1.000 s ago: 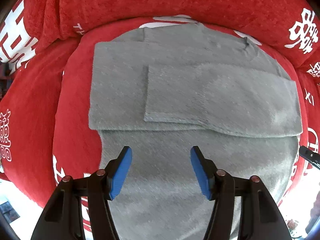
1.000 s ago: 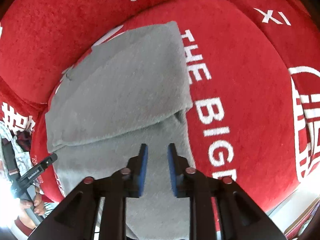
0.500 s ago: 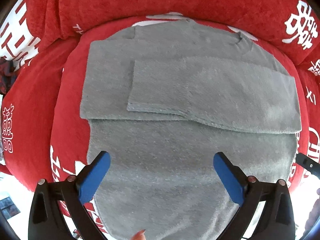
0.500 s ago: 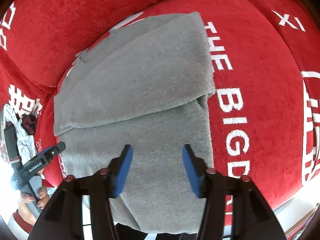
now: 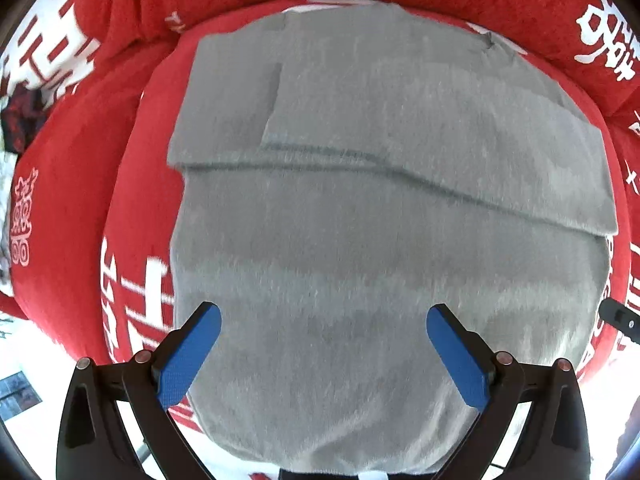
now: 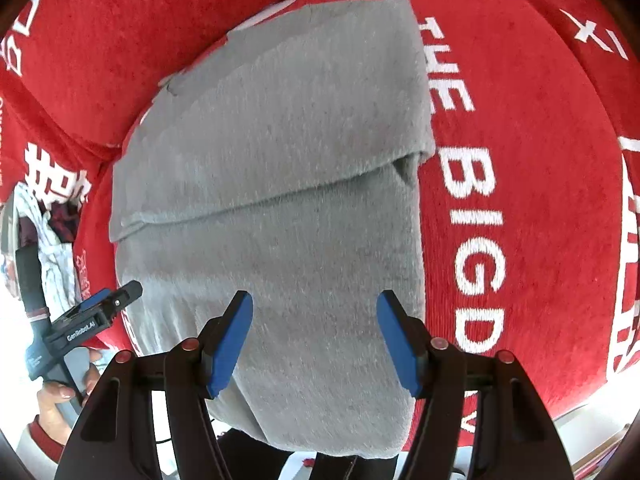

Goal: Fold small clothes
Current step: 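Move both open grippers over the sweater toward its hem, then grasp the grey sweater hem with both grippers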

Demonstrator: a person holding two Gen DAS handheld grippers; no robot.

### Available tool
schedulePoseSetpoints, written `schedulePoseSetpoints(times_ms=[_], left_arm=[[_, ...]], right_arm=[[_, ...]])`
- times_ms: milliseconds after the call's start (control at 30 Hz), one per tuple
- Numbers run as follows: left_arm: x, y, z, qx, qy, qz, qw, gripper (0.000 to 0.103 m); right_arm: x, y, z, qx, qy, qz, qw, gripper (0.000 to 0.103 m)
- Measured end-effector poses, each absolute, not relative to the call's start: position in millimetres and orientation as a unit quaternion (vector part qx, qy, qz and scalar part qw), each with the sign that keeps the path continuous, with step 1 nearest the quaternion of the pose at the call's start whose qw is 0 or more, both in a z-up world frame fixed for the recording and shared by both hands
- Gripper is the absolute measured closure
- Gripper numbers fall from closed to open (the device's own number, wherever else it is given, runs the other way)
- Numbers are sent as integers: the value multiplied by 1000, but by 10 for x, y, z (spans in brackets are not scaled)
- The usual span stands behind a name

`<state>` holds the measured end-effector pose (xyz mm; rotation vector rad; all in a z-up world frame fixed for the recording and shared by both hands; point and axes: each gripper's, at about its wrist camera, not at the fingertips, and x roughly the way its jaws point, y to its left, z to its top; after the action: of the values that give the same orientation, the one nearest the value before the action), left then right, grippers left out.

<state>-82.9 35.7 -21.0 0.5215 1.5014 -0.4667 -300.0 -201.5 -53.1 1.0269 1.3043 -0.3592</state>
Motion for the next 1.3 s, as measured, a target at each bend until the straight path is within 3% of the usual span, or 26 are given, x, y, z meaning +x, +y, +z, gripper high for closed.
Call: schedulePoseSetpoints(times_ms=[467,767,1033,1300], left_arm=[[-1206,1014,-272,227,671,-215,672,0],[-1584,1846,-324,199,682,-242,661,0],[-2027,2427,-613,161,718,-267,623,0],[-2234,2555,-916,125,743,-273,599,0]], right_arm=[[-3249,-1540,-579,469,562,-149,665,35],[-3801,-969,-604,469,568,-125,665,35],[-4316,-508,-1073,470,618,-123,618,35],[-4383,-425,-1506,487,607,-118,616,35]])
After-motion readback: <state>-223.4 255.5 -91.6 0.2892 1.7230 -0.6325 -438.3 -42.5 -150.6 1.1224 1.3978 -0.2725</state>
